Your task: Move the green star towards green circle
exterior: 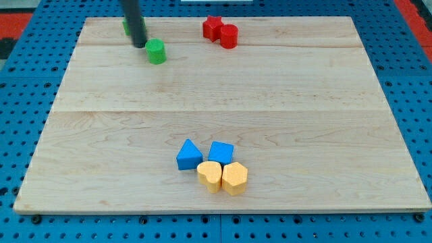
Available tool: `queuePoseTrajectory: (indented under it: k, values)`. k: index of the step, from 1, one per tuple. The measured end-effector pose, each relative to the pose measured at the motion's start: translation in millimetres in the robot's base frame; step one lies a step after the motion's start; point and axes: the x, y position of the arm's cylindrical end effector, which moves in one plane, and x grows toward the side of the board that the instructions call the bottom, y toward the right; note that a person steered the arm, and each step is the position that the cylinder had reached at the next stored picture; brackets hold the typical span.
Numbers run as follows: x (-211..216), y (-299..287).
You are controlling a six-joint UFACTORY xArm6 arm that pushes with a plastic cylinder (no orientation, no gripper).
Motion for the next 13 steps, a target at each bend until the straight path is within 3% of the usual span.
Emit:
queuePoseTrajectory:
  k: [2, 3, 4, 5, 6, 7, 9, 10, 11, 12, 13]
  values:
    - [99.4, 64.7]
    - [89.2, 28.8]
    - [70.1, -70.4]
    - [12.3, -109.5]
    - [-55.3, -108.2]
    - [-81.6, -115.0]
    - [-81.0, -94.5]
    - [-59.8, -33.6]
    - [-54.2, -21.4]
    - [-82.8, -31.7]
    - [-63.2, 25.2]
